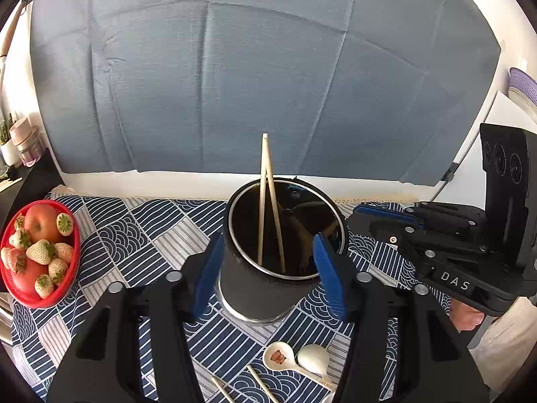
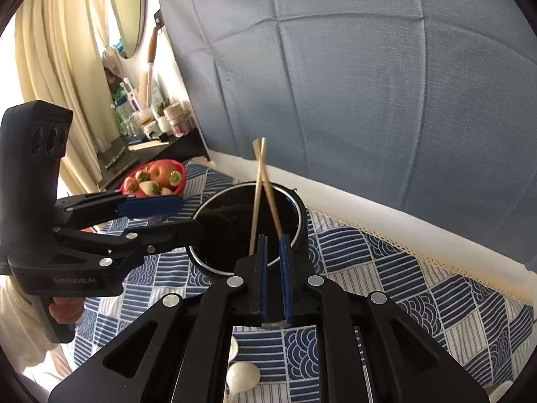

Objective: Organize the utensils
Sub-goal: 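Open the right gripper releasing its chopstick while the left gripper releases its own, then move the right gripper back down toward the white spoons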

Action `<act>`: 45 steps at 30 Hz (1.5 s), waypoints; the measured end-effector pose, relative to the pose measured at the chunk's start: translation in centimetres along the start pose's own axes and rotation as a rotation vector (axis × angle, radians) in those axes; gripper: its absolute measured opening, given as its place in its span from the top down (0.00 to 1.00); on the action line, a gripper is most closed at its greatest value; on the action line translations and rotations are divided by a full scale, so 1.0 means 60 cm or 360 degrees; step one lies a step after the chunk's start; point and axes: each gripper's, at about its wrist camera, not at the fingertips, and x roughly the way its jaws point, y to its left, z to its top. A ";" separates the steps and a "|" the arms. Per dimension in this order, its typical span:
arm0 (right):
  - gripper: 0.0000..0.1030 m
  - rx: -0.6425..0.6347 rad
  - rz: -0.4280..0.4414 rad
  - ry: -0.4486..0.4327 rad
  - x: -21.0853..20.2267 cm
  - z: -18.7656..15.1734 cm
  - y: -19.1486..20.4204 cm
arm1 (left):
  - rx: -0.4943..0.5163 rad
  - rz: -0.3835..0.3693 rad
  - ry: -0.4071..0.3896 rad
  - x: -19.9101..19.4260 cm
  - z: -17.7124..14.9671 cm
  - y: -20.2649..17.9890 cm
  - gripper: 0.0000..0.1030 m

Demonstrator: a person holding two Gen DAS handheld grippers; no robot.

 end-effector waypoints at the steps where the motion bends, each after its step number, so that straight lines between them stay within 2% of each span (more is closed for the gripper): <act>1: 0.84 0.0002 -0.0004 0.0003 -0.004 -0.003 0.000 | -0.0007 0.0006 0.0001 -0.006 -0.003 0.001 0.41; 3: 0.71 0.0001 0.0000 0.0009 -0.012 -0.009 0.001 | -0.0018 0.0037 0.0007 -0.002 -0.013 0.013 0.33; 6: 0.64 -0.0014 -0.0037 0.0011 -0.023 -0.020 0.003 | -0.0036 0.0097 0.0017 -0.009 -0.027 0.024 0.26; 11: 0.44 -0.0037 -0.0097 0.0015 -0.038 -0.040 0.010 | -0.0108 0.0166 0.0043 -0.027 -0.056 0.037 0.20; 13: 0.39 -0.0050 -0.0107 0.0028 -0.042 -0.048 0.014 | -0.0135 0.0194 0.0054 -0.032 -0.067 0.044 0.15; 14: 0.34 -0.0058 -0.0108 0.0037 -0.044 -0.053 0.016 | -0.0150 0.0201 0.0067 -0.033 -0.074 0.049 0.10; 18: 0.19 -0.0091 -0.0113 0.0070 -0.046 -0.072 0.026 | -0.0198 0.0238 0.0095 -0.042 -0.097 0.061 0.08; 26: 0.18 -0.0130 -0.0081 0.0175 -0.029 -0.108 0.046 | -0.0245 0.0337 0.0164 -0.051 -0.143 0.078 0.06; 36: 0.18 -0.0177 -0.0022 0.0317 -0.016 -0.160 0.063 | -0.0333 0.0363 0.0224 -0.064 -0.191 0.092 0.06; 45: 0.18 -0.0217 0.0025 0.0432 0.000 -0.208 0.070 | -0.0338 0.0366 0.0268 -0.067 -0.222 0.086 0.06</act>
